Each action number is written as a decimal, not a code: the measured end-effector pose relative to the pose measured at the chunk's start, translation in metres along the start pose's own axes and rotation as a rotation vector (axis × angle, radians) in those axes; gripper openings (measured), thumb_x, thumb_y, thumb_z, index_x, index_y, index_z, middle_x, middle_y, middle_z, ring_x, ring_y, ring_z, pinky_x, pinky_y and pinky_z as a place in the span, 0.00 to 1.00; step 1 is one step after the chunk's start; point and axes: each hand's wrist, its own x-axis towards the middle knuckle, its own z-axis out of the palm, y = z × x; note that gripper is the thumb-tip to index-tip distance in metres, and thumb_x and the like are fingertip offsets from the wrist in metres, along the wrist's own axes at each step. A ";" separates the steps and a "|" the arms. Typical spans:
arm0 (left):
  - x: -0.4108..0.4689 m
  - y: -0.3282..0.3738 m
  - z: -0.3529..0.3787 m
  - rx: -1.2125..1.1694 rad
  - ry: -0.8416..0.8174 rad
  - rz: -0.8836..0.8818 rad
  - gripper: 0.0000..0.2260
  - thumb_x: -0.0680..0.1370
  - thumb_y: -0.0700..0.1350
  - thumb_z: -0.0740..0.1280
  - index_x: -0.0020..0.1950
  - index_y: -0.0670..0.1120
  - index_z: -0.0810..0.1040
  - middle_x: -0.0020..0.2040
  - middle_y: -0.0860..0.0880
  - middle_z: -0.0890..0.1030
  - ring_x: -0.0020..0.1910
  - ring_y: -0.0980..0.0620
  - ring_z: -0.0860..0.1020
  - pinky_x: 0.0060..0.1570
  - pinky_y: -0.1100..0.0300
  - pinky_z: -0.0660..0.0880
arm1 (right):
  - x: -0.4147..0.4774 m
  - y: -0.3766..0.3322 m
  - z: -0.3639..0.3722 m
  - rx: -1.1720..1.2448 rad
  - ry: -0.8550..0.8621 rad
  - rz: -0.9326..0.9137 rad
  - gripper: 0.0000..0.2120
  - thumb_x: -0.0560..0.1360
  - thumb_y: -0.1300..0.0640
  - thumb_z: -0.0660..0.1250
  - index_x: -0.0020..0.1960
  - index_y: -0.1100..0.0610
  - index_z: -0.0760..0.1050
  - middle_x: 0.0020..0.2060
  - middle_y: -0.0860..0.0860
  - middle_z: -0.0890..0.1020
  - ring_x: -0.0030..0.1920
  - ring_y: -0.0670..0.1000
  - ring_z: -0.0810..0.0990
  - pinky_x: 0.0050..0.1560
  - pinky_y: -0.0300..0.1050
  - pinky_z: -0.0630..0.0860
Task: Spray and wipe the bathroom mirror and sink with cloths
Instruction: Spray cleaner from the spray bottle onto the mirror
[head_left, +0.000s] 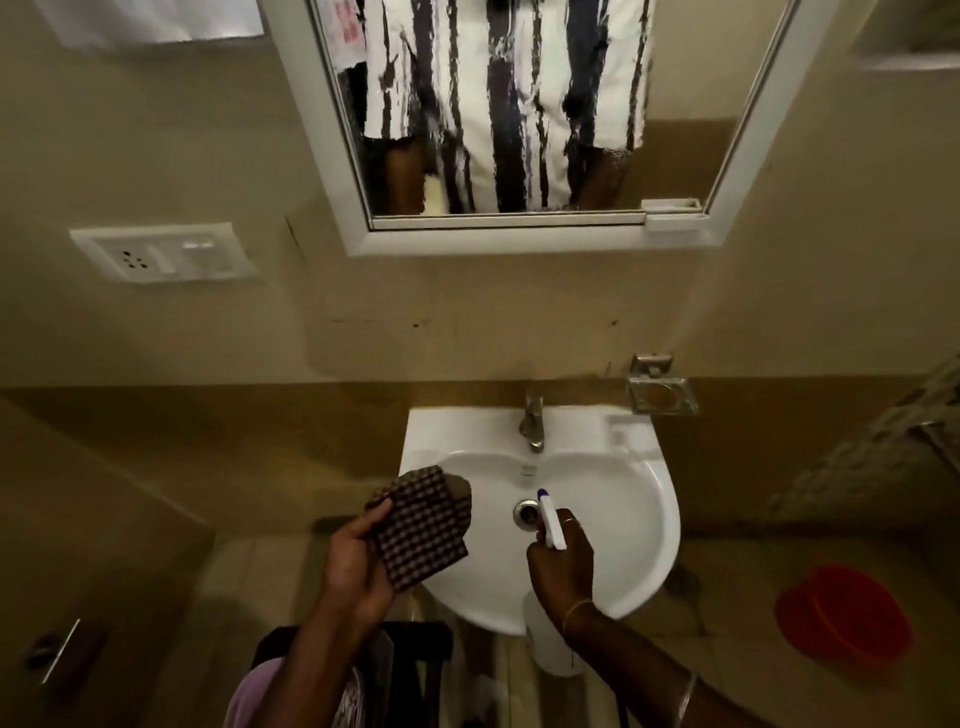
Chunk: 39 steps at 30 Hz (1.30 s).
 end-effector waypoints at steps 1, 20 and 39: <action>-0.001 0.001 0.000 -0.002 0.000 0.003 0.18 0.84 0.43 0.59 0.51 0.41 0.88 0.58 0.37 0.85 0.51 0.37 0.86 0.52 0.38 0.82 | -0.003 0.002 0.000 -0.003 -0.031 0.003 0.17 0.70 0.74 0.63 0.49 0.53 0.77 0.42 0.49 0.78 0.43 0.51 0.77 0.46 0.40 0.72; -0.015 0.021 -0.046 -0.006 0.068 0.050 0.15 0.82 0.44 0.61 0.53 0.41 0.88 0.59 0.38 0.84 0.53 0.38 0.85 0.54 0.39 0.80 | -0.045 0.016 0.041 -0.003 -0.209 -0.038 0.16 0.66 0.73 0.62 0.43 0.53 0.76 0.40 0.55 0.78 0.42 0.59 0.78 0.44 0.45 0.74; -0.012 0.028 -0.057 -0.066 0.099 0.062 0.17 0.82 0.44 0.61 0.70 0.41 0.78 0.64 0.40 0.83 0.61 0.39 0.83 0.55 0.39 0.81 | -0.072 0.063 0.004 -0.324 -0.323 -0.146 0.06 0.64 0.60 0.58 0.38 0.53 0.73 0.34 0.48 0.76 0.38 0.48 0.75 0.40 0.42 0.71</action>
